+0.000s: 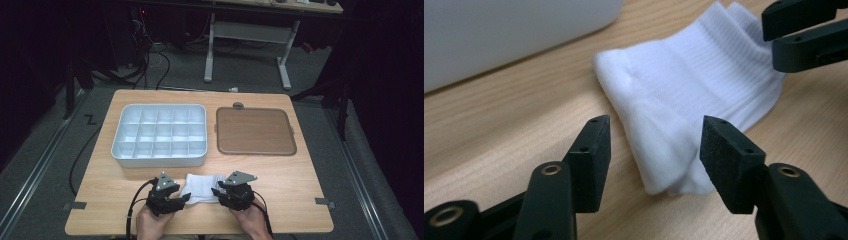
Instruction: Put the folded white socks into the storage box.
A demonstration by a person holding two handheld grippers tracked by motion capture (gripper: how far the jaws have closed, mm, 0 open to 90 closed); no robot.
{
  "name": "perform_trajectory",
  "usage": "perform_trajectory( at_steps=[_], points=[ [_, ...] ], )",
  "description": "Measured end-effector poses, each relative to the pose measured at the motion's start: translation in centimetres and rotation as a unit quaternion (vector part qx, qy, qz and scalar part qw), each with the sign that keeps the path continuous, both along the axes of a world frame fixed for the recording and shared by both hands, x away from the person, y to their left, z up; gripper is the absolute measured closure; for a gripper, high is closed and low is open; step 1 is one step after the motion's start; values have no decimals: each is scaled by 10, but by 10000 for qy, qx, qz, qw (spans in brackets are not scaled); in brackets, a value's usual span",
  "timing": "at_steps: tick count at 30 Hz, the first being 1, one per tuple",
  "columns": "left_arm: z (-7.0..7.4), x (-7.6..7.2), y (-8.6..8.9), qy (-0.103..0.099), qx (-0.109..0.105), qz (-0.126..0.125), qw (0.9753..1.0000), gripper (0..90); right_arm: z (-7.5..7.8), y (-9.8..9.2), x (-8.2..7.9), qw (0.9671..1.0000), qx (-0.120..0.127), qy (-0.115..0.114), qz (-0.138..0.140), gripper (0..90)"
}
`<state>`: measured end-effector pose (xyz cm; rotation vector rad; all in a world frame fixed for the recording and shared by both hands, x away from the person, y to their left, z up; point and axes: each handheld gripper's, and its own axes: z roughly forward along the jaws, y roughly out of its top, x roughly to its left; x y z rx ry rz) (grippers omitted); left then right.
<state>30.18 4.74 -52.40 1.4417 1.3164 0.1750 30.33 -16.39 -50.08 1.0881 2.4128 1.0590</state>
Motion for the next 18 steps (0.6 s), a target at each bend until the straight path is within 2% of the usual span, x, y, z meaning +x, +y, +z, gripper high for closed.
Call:
perform_trajectory(
  at_steps=[3,5,8,10,13,18],
  points=[
    [-7,-4,-5,-111,332,-19,9994,542,-7,0,1,9998,-190,31,-91,747],
    [-10,-6,-7,-162,460,-75,9988,595,-9,-1,0,9996,-268,3,-70,811],
    [-11,-9,-8,-177,458,-138,9987,719,-10,-2,-2,9994,-318,-92,-92,855],
    [-10,-8,-10,-206,564,-161,9981,775,-10,-2,-4,9991,-348,-207,-158,871],
    [-11,-6,-12,-224,535,-139,9982,794,-13,-5,-6,9988,-307,-271,-266,879],
    [-9,-2,-12,-97,551,-228,9982,791,-13,-10,-3,9984,-350,-301,-325,885]
  ],
)
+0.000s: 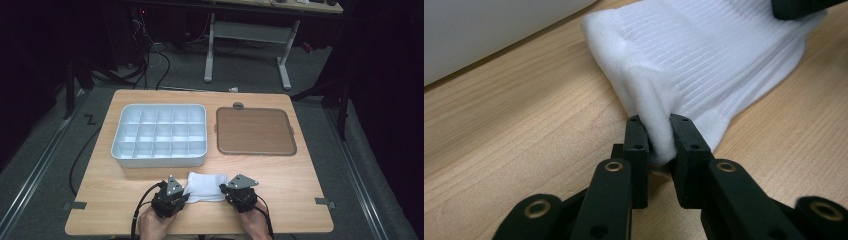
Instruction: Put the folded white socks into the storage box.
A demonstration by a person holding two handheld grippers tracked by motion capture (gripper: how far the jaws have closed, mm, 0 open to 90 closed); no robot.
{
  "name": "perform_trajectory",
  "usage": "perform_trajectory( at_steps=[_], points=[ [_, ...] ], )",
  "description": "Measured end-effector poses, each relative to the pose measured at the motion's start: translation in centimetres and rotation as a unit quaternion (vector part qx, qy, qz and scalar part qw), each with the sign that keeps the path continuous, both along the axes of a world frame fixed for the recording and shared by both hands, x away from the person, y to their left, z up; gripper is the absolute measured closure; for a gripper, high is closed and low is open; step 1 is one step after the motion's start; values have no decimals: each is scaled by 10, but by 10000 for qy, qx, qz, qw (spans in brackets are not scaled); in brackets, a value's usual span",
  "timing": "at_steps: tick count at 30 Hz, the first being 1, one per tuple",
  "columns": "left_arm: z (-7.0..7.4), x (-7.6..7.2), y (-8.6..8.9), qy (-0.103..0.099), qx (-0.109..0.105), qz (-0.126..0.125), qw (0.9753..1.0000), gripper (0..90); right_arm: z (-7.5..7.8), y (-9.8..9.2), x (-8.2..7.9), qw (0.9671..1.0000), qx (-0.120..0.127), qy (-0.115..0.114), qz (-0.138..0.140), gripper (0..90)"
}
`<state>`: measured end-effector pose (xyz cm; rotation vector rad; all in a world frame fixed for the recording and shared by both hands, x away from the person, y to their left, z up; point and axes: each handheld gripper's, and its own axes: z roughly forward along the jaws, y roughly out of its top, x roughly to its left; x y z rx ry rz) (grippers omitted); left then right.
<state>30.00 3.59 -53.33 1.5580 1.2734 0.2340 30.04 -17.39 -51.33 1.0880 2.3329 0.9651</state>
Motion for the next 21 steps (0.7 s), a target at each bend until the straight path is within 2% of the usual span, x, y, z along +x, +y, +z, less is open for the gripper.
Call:
perform_trajectory(
  at_steps=[3,6,8,10,14,18,21],
  points=[
    [0,-1,-1,24,31,-41,10000,812,1,-2,0,9999,-51,53,-95,888],
    [0,0,3,119,-227,-39,9997,835,-2,-3,0,9996,-231,28,-168,890],
    [0,1,4,142,-212,-63,9997,840,-1,-4,4,9995,-214,61,-209,891],
    [0,1,3,120,-155,-81,9998,843,-1,-2,6,9993,-301,46,-233,891],
    [0,5,6,231,-296,-33,9993,844,-2,0,8,9990,-424,-60,-151,891],
    [0,9,6,204,-252,25,9995,844,-4,0,14,9991,-411,-104,-97,890],
    [0,11,7,232,-336,88,9991,843,-6,-1,18,9994,-300,-128,-116,890]
  ],
)
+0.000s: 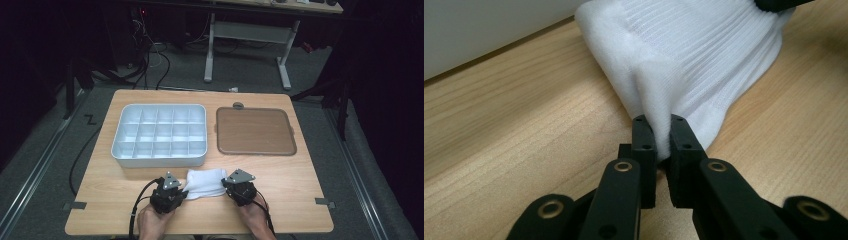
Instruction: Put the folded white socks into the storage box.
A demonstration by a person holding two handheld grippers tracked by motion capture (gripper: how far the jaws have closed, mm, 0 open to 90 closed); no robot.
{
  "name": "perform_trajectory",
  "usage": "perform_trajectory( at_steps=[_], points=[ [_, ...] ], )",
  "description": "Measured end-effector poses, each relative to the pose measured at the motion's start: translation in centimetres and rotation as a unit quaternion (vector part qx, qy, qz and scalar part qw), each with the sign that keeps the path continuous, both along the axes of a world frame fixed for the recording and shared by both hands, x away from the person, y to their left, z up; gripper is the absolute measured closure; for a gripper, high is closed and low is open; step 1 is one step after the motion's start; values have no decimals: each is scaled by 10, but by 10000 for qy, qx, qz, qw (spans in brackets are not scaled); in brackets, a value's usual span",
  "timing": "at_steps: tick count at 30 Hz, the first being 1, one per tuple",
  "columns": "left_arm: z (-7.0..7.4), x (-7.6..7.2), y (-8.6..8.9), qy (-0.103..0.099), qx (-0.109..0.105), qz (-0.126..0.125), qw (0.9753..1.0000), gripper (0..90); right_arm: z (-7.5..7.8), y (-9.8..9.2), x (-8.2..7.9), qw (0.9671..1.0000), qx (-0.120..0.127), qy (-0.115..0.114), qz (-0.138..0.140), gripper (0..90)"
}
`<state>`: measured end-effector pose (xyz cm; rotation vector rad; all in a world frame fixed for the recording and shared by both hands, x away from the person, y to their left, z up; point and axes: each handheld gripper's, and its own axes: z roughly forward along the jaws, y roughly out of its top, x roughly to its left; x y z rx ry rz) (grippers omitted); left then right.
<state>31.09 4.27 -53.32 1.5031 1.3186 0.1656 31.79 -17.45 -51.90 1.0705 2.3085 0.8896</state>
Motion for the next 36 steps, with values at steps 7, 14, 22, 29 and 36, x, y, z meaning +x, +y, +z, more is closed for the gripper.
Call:
perform_trajectory(
  at_steps=[7,14,22,29,36],
  points=[
    [5,4,1,328,-49,-217,9992,797,-1,-9,1,9981,573,204,-91,819],
    [23,5,19,452,-495,-208,9975,573,9,-17,-3,9952,930,230,-210,602],
    [33,38,24,390,-673,254,9966,525,23,-7,-10,9943,1056,152,23,740],
    [19,53,8,400,-635,449,9962,493,16,33,2,9959,763,230,425,801],
    [15,58,2,414,-835,528,9942,474,-5,48,1,9957,603,382,585,816]
  ],
)
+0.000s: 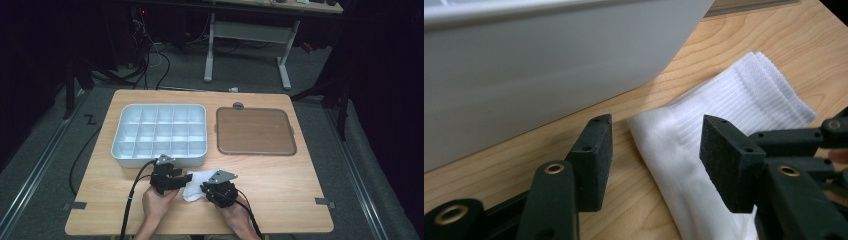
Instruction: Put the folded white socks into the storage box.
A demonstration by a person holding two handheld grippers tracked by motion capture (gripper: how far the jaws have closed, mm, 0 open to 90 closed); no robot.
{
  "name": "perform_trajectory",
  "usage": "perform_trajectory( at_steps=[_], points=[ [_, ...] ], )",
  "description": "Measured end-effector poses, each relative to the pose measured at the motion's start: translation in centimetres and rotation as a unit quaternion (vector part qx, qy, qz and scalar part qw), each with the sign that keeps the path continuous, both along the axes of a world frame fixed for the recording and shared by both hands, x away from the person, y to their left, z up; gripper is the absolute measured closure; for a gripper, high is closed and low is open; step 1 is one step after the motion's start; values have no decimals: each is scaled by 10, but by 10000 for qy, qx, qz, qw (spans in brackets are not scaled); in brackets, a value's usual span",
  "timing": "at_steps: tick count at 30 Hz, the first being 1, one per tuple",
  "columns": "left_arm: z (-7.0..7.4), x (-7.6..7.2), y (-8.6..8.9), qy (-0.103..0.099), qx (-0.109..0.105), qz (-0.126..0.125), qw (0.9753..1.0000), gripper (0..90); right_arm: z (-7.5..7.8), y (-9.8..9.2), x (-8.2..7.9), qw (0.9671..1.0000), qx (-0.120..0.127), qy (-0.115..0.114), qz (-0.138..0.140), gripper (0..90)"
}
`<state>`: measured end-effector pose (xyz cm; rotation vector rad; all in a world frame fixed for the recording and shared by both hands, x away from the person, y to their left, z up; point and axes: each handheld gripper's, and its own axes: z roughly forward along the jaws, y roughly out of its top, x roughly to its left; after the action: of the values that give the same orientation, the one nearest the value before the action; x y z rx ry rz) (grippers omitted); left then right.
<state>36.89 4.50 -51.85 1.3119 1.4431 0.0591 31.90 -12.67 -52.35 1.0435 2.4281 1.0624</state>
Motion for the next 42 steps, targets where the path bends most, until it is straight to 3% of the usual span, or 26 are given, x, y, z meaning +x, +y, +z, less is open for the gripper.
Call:
perform_trajectory(
  at_steps=[3,6,12,17,21,24,28,32,36,42],
  points=[
    [-5,0,-5,76,19,-32,10000,473,-2,-2,-3,10000,77,14,-38,816],
    [-7,1,-6,164,-52,-105,9998,488,-2,-1,-6,10000,-4,-94,17,817],
    [-10,-1,-7,149,-4,-109,9998,517,-3,-2,-10,9999,17,-132,39,817],
    [-10,-4,-10,178,12,-263,9995,627,-4,-2,-11,9999,51,-116,36,817],
    [-10,-6,-14,91,284,-449,9985,795,-4,-3,-12,9999,84,-98,54,817],
    [-7,-7,-16,44,438,-528,9976,828,-4,-4,-13,9999,67,-96,61,816],
    [-5,-9,-15,44,388,-579,9976,834,-4,-5,-15,9999,117,-47,69,810],
    [-1,-11,-12,22,299,-606,9977,836,2,-6,-13,9999,72,10,106,743],
    [2,-14,-11,5,246,-628,9977,837,11,-16,-10,9996,272,2,56,819],
    [8,-16,-9,-35,126,-630,9979,837,17,-18,0,9997,261,1,-16,900]
  ],
)
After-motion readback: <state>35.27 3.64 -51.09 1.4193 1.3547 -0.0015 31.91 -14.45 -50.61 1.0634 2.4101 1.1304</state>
